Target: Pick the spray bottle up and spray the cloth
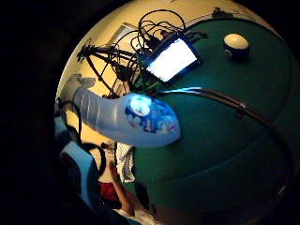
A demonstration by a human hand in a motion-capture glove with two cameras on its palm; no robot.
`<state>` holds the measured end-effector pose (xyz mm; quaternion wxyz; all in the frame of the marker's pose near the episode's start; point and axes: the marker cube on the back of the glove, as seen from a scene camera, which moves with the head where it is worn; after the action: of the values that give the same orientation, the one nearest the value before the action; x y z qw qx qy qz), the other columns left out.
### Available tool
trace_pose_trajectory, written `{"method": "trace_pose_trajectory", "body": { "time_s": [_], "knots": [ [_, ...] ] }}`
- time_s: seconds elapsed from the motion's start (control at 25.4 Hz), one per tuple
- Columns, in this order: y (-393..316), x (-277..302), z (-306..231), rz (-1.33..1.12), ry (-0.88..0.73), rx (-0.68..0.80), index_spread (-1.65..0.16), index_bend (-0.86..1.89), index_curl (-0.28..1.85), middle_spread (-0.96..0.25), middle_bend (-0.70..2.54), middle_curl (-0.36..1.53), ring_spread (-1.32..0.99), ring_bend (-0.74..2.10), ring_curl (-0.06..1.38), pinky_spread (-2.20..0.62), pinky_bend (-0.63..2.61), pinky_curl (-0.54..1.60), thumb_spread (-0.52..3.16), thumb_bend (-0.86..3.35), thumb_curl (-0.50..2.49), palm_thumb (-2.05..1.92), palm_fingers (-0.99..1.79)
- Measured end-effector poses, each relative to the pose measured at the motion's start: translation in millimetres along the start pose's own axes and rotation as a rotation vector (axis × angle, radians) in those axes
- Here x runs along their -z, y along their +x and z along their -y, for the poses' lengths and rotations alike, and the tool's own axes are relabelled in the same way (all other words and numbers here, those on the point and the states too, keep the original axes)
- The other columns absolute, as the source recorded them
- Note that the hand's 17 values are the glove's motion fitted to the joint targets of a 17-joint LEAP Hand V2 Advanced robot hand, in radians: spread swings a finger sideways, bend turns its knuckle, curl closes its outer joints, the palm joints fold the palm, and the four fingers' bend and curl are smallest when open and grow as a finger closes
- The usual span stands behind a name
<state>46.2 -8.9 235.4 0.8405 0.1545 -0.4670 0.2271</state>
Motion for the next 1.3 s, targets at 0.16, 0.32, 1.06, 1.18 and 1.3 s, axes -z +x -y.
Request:
{"method": "trace_pose_trajectory", "body": {
  "time_s": [0.16, 0.32, 1.06, 1.18, 1.3],
  "knots": [
    [4.9, 0.9, -3.7, 0.051, -0.001, -0.021, -0.28, 0.63, 0.46, -0.22, 0.72, 0.59, -0.21, 0.97, 0.54, -0.09, 0.80, 0.53, 0.51, 0.08, 0.60, 1.14, 1.41],
    [11.8, 3.0, -9.1, 0.047, -0.009, -0.047, -0.27, 0.69, 0.51, -0.23, 0.80, 0.65, -0.21, 1.04, 0.59, -0.10, 0.87, 0.58, 0.44, 0.06, 0.63, 1.14, 1.29],
    [17.1, -20.8, 7.2, 0.065, -0.194, -0.042, -0.35, 0.20, 0.41, -0.17, 0.40, 0.49, -0.18, 0.57, 0.44, 0.01, 0.48, 0.43, 0.83, -0.06, 0.50, 0.75, 0.36],
    [15.0, -29.5, 16.6, 0.075, -0.213, -0.049, -0.35, 0.15, 0.38, -0.16, 0.36, 0.46, -0.17, 0.53, 0.40, 0.03, 0.44, 0.40, 0.85, -0.05, 0.47, 0.72, 0.38],
    [14.1, -37.5, 25.5, 0.080, -0.240, -0.055, -0.36, 0.14, 0.35, -0.16, 0.34, 0.44, -0.17, 0.51, 0.37, 0.05, 0.41, 0.38, 0.86, -0.05, 0.46, 0.71, 0.40]
  ]
}}
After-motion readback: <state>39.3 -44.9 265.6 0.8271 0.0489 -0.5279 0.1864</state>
